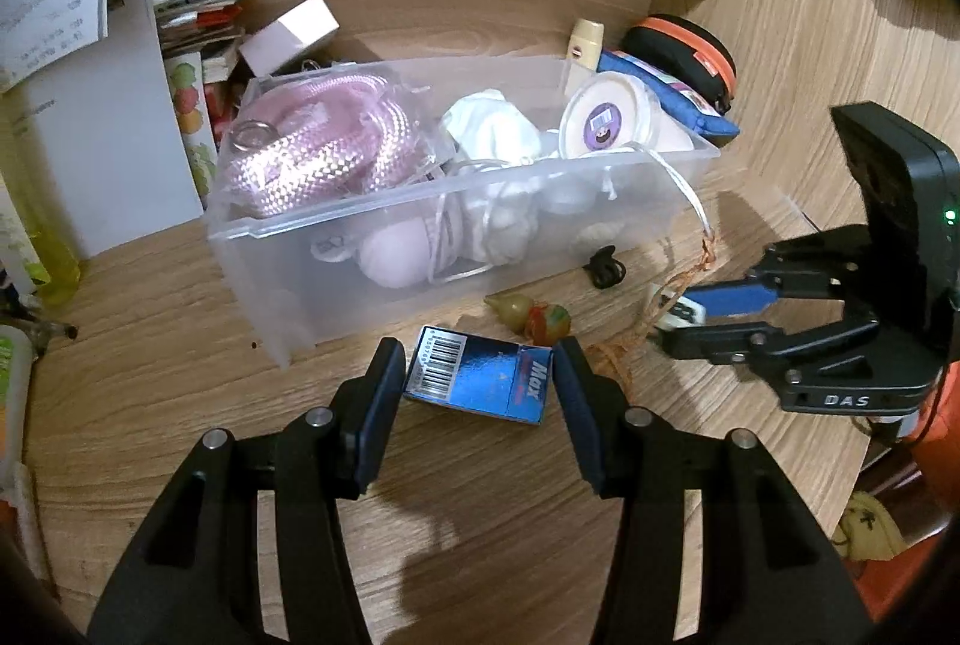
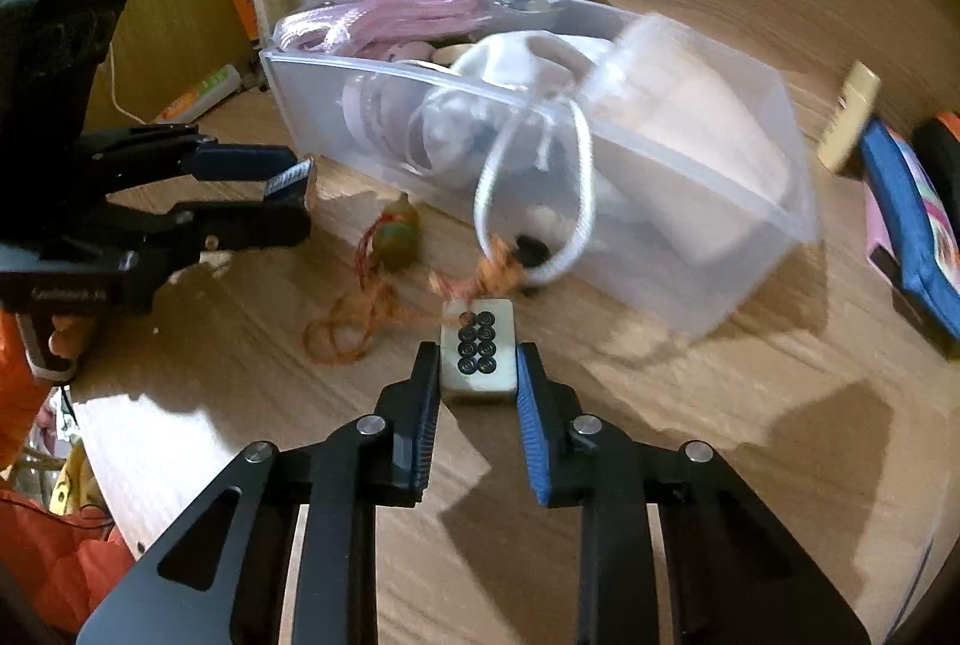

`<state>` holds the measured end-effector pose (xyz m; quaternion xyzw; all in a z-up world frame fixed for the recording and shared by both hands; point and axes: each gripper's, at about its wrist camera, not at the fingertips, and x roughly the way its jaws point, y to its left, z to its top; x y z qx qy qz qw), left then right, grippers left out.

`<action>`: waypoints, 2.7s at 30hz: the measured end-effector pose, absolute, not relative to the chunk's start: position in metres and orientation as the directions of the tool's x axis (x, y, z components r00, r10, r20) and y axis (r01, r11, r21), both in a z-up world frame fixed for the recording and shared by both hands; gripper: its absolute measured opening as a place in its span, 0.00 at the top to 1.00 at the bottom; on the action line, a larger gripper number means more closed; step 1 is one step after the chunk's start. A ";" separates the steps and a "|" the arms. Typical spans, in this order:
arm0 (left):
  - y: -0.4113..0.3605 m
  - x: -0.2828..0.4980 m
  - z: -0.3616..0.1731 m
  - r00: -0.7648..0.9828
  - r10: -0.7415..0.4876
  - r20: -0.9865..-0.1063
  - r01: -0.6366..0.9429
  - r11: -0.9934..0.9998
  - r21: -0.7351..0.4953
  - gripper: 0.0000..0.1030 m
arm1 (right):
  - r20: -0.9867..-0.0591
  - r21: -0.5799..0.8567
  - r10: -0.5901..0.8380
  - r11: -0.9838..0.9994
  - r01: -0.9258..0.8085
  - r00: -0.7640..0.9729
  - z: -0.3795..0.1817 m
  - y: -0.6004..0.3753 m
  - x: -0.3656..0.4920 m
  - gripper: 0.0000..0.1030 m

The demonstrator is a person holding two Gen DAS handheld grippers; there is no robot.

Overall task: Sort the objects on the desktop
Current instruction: 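Grasp the blue Max staple box with the left tool while the right grasps the white block, then drop the staple box and white block into the clear box, opening both tools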

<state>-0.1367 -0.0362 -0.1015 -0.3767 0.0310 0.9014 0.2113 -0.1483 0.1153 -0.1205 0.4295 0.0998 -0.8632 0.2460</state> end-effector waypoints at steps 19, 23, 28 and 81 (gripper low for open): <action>-0.030 -0.116 -0.043 -0.744 0.328 -0.583 -0.365 -0.929 -0.057 0.51 | -0.638 0.032 -0.375 -0.886 0.463 -0.673 -0.047 0.151 -0.117 0.78; -0.029 -0.125 -0.031 -0.758 0.329 -0.563 -0.357 -0.932 -0.064 0.51 | -0.607 0.030 -0.400 -0.875 0.483 -0.687 -0.032 0.145 -0.125 0.78; -0.028 -0.147 -0.025 -0.756 0.330 -0.565 -0.334 -0.937 -0.100 0.51 | -0.592 0.048 -0.424 -0.867 0.495 -0.686 -0.026 0.135 -0.138 0.78; -0.044 -0.175 -0.010 -0.768 0.331 -0.548 -0.298 -0.943 -0.152 0.22 | -0.593 -0.128 -0.322 -0.867 0.481 -0.738 -0.012 0.105 -0.148 0.61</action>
